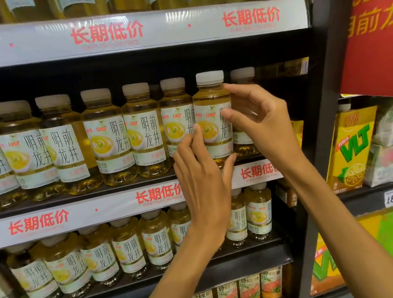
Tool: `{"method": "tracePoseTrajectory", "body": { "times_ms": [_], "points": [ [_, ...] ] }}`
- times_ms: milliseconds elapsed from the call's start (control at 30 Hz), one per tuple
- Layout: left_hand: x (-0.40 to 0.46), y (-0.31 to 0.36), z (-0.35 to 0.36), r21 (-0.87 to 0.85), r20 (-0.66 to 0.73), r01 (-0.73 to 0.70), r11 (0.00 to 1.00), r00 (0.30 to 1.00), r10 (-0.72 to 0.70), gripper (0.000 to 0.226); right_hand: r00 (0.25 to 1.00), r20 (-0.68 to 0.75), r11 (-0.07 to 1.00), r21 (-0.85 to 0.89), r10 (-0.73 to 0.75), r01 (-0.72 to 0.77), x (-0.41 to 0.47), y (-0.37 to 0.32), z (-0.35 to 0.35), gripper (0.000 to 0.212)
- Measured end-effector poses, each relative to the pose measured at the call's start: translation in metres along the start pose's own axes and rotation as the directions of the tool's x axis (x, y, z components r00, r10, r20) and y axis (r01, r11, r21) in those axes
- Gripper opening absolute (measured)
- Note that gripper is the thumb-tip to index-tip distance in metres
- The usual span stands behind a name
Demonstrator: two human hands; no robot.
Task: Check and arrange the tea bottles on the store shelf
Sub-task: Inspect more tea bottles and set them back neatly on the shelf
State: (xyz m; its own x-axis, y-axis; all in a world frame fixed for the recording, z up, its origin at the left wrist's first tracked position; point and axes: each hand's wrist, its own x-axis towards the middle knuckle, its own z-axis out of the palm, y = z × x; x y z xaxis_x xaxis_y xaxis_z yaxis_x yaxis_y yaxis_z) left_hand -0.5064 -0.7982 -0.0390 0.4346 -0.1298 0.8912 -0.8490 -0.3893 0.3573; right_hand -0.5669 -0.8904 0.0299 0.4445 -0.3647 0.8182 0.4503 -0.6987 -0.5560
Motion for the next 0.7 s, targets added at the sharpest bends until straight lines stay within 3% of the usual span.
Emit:
{"method": "tracePoseTrajectory", "body": {
  "times_ms": [133, 300, 567, 700],
  "points": [
    [0.003, -0.001, 0.004, 0.059, 0.002, -0.009, 0.998, 1.000, 0.009, 0.077, 1.000, -0.005, 0.986, -0.165, -0.030, 0.029, -0.002, 0.006, 0.005, 0.052],
    [0.004, -0.001, 0.008, 0.138, -0.007, -0.034, 0.990, 0.999, 0.036, 0.069, 0.992, -0.016, 0.842, -0.530, -0.127, 0.099, 0.004, 0.011, 0.008, 0.055],
    [0.009, 0.002, 0.008, 0.196, 0.074, -0.021, 0.980, 0.997, 0.007, 0.067, 0.989, 0.065, 0.829, -0.540, -0.131, 0.146, 0.007, 0.015, 0.004, 0.054],
    [0.009, 0.006, 0.004, 0.146, 0.076, -0.019, 0.989, 0.997, 0.008, 0.067, 0.959, -0.166, 0.881, -0.454, -0.232, 0.134, 0.005, 0.017, -0.011, 0.037]
  ]
}}
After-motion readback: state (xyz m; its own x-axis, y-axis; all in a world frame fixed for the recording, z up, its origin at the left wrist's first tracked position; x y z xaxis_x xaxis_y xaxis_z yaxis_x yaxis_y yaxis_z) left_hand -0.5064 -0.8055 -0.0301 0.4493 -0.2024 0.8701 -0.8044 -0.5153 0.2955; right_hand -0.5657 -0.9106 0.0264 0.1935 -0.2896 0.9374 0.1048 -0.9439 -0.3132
